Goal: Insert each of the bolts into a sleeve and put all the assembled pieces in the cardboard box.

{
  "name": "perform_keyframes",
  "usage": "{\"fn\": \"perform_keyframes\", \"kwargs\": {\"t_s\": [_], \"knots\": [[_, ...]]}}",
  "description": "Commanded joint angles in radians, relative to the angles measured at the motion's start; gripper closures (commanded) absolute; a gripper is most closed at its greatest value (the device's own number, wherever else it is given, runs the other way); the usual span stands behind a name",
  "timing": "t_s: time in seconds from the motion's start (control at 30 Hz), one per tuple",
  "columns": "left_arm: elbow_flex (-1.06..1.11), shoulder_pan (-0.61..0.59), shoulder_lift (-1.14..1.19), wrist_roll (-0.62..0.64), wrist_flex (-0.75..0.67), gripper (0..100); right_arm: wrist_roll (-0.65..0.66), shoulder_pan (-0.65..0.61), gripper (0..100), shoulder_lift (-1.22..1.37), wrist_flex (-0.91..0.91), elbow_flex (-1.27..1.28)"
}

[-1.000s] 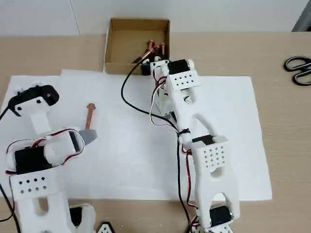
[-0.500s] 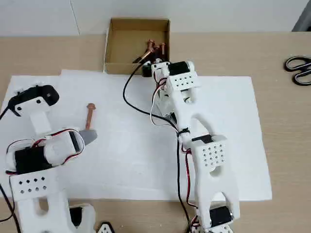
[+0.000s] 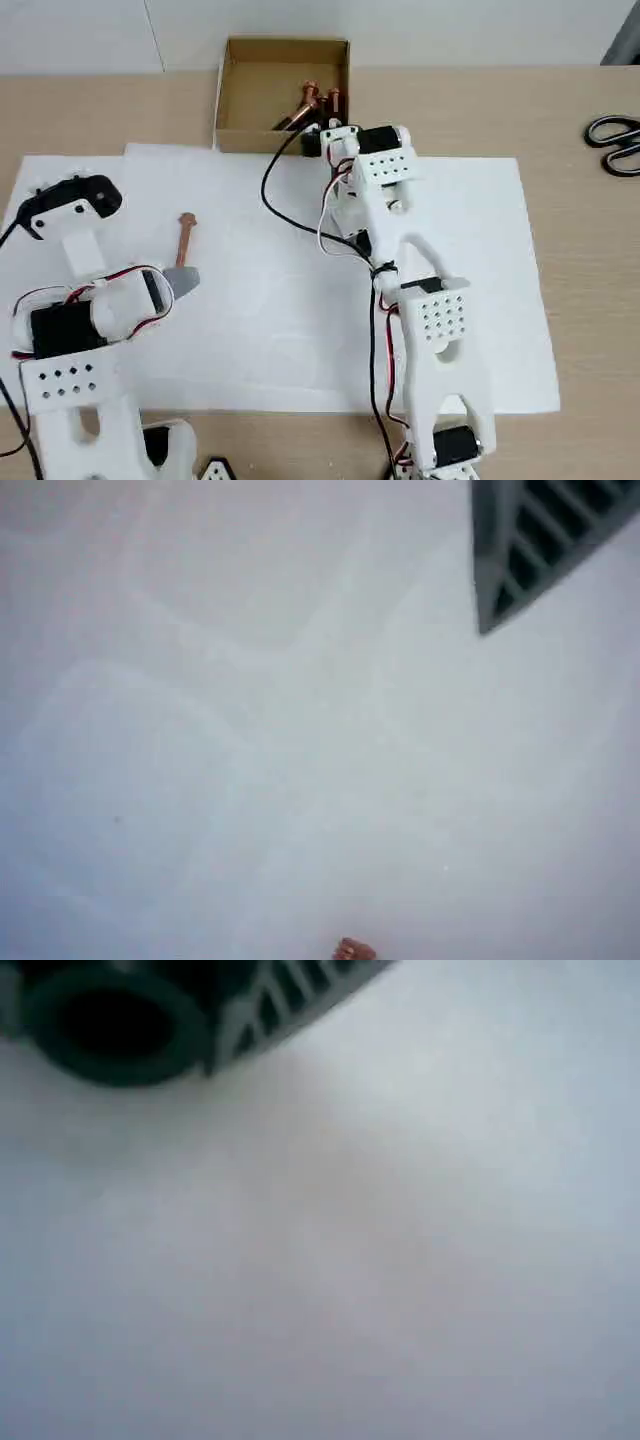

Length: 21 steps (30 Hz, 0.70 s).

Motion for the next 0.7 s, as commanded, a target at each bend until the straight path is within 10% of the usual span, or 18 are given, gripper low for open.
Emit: {"fn": "perform_keyframes", "kwargs": {"t_s": [0.0,0.1,0.27,0.67], "knots": [[-0.027,-0.003,-0.009,0.005,0.000,68,0.015,0.028,99.5,-0.015,0.015,-0.006],[-0.028,-0.003,-0.009,-0.020,0.005,68,0.015,0.062,99.5,-0.097,0.059,-0.037],[-0.030,-0.005,0.000,-0.397,-0.049,68,0.015,0.104,99.5,-0.252,0.062,-0.034],[-0.317,0.002,0.491,-0.404,-0.078,68,0.009,0.101,99.5,-0.464,0.061,0.147]]}}
